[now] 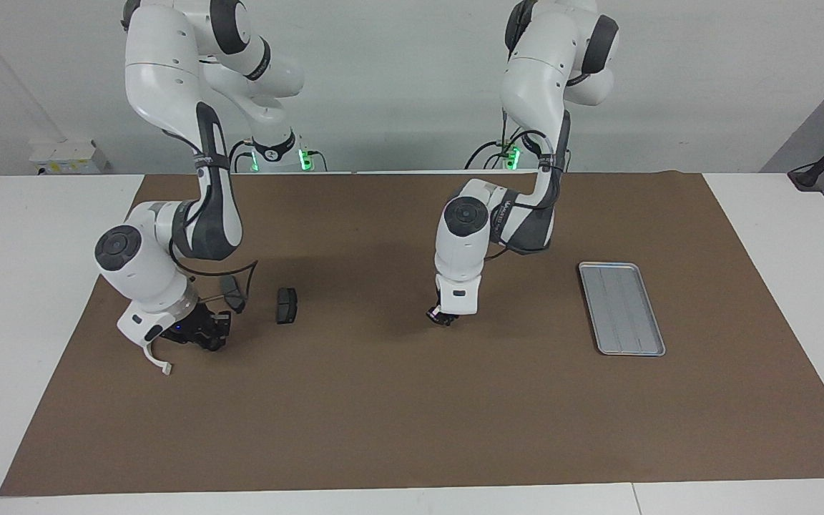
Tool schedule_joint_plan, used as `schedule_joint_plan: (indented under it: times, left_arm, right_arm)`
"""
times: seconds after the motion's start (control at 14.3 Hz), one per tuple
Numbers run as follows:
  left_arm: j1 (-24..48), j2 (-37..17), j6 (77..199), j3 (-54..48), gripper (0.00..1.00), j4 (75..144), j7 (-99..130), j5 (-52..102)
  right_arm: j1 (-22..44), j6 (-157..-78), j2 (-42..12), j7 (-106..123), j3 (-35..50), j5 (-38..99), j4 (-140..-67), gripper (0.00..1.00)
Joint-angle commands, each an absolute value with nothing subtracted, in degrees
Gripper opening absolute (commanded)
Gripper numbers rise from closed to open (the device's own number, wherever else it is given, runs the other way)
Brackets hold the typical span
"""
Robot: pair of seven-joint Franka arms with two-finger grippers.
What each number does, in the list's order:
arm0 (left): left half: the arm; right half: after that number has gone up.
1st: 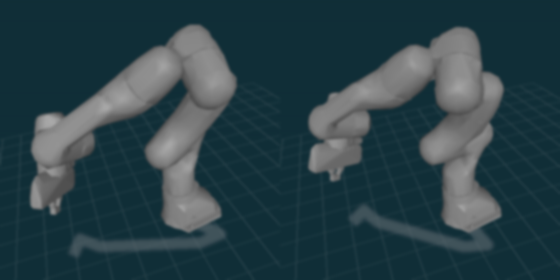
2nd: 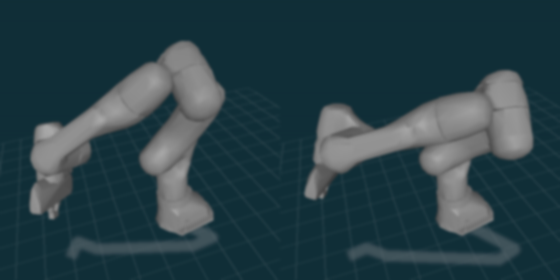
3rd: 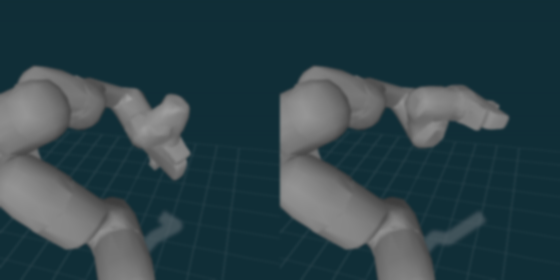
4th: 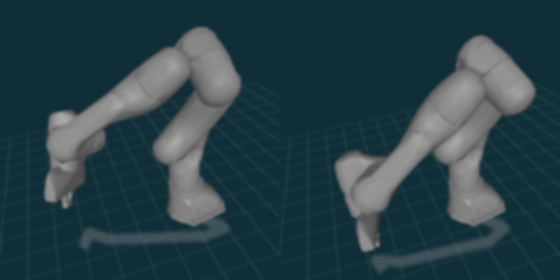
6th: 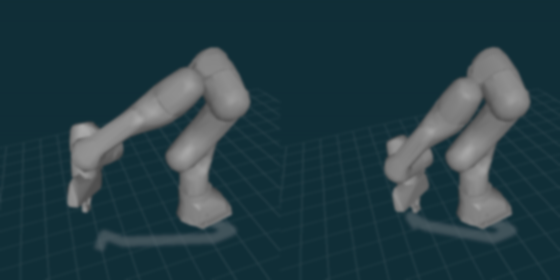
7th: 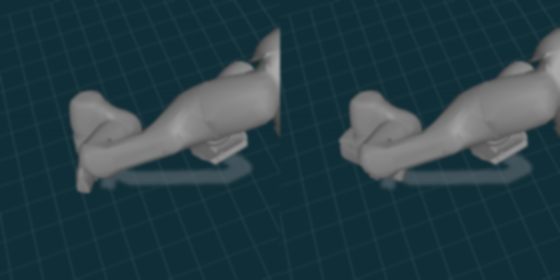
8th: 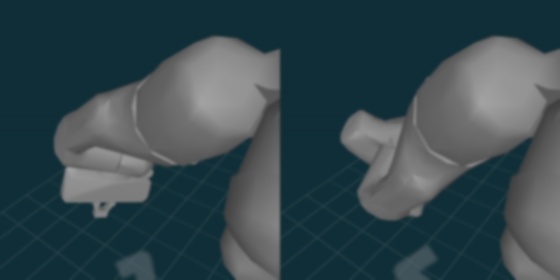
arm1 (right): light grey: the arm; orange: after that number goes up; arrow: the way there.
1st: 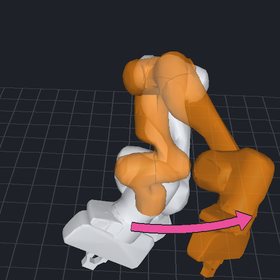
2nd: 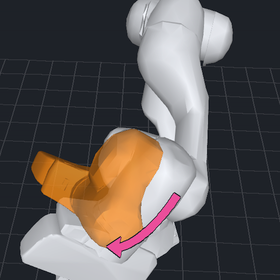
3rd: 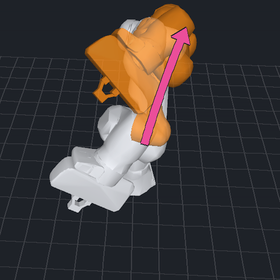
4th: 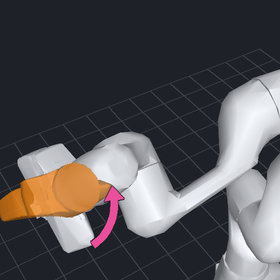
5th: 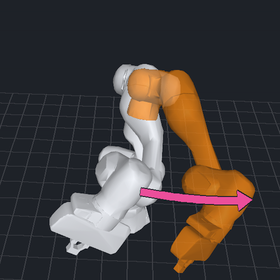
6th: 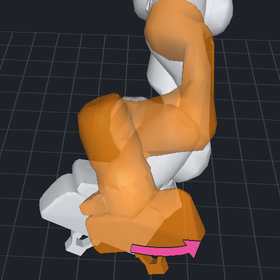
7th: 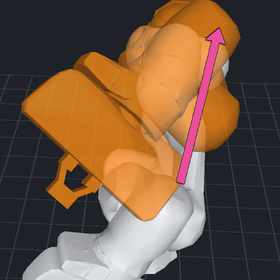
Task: Place bearing gear from tray to pile
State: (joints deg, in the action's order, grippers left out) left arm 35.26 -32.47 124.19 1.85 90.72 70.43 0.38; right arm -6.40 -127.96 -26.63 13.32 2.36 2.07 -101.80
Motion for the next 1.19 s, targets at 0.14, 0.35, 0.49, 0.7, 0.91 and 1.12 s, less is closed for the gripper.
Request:
schedule_joint_plan:
  times: [0.14, 0.35, 0.49, 0.7, 0.91, 1.12]
  left_arm:
    - [35.95, -32.96, 126.73, 2.64, 0.03, 91.66, 71.98, -1.05]
    - [35.95, -32.87, 127.53, 2.64, 0.05, 92.29, 71.98, -1.05]
    - [35.95, -32.87, 127.53, 2.64, 0.22, 92.29, 71.98, -1.14]
    - [35.86, -32.78, 127.35, 2.72, 0.88, 92.2, 71.9, -1.41]
    - [34.9, -31.3, 124.64, 2.9, 1.0, 91.14, 71.63, -3.25]
    - [31.21, -25.07, 118.93, 3.43, 1.0, 91.4, 70.49, -3.43]
  right_arm:
    - [-7.29, -129.73, -25.4, 15.12, 2.99, 2.11, -104.41, 0.03]
    - [-7.29, -129.73, -25.4, 15.12, 2.99, 2.11, -104.5, 0.06]
    - [-7.29, -129.73, -25.49, 15.03, 2.99, 2.11, -104.5, 0.08]
    - [-7.21, -130.87, -25.49, 14.85, 2.99, 2.11, -105.03, 0.33]
    - [-7.21, -130.69, -25.4, 14.94, 2.99, 2.11, -105.03, 0.67]
    - [-6.77, -130.0, -25.4, 14.24, 2.99, 2.2, -104.42, 0.81]
